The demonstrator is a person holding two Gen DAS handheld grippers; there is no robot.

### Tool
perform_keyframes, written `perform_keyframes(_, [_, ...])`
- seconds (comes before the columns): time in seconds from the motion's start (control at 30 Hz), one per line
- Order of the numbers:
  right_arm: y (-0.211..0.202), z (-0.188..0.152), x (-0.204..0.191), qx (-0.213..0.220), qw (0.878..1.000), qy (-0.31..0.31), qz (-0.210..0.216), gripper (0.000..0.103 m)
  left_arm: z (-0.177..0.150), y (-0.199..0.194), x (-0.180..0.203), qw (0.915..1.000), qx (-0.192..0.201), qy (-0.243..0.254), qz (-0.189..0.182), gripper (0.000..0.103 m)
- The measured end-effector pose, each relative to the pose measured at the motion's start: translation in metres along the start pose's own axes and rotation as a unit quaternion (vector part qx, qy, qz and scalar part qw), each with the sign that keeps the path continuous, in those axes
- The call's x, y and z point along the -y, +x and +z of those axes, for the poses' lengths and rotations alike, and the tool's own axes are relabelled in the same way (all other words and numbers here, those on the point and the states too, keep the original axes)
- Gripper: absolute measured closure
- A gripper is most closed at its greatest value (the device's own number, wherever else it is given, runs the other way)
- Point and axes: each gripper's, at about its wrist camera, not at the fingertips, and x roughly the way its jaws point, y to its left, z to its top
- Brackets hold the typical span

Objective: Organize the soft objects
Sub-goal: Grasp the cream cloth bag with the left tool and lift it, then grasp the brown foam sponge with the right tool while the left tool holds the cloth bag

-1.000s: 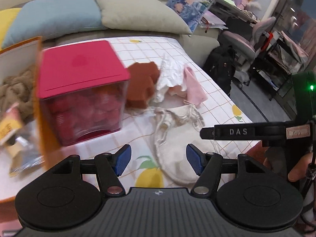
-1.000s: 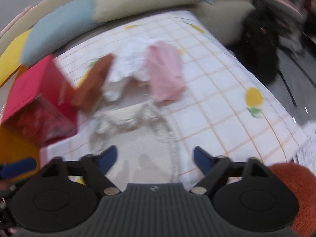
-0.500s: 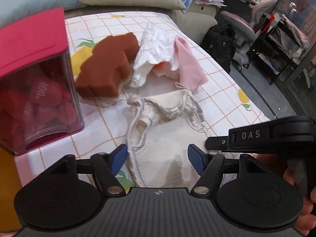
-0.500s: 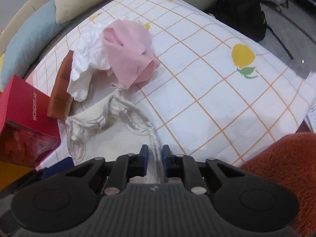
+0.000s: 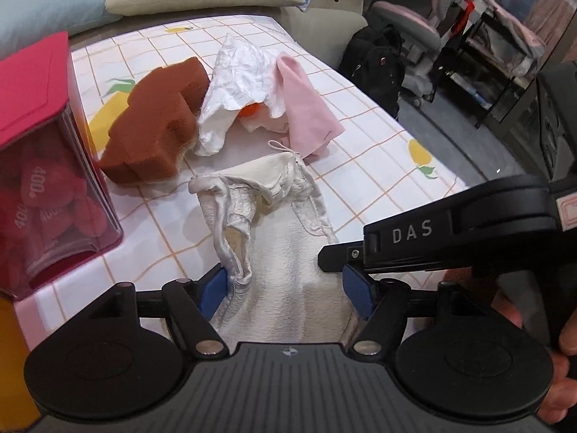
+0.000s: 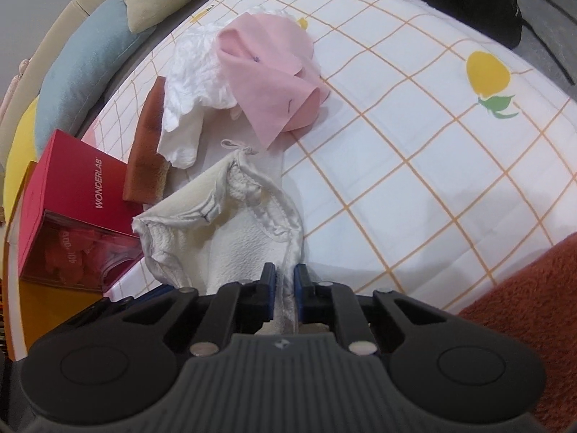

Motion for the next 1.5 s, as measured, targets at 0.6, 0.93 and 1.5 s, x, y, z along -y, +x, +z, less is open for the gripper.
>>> perform_keyframes(0.6, [0.001, -0.002, 0.0, -0.024, 0.998, -0.001, 0.057, 0.092, -0.011, 0.003, 0.022, 0.9959, -0.01, 0.079, 0.043, 0.053])
perform_keyframes(0.93, [-0.026, -0.004, -0.01, 0.045, 0.996, -0.032, 0.071, 0.085, -0.012, -0.009, 0.013, 0.9959, 0.007, 0.059, 0.068, 0.079])
perform_keyframes(1.5, [0.008, 0.025, -0.068, 0.067, 0.984, -0.121, 0.116, 0.052, -0.015, -0.05, -0.035, 0.9924, 0.008, -0.038, 0.116, 0.094])
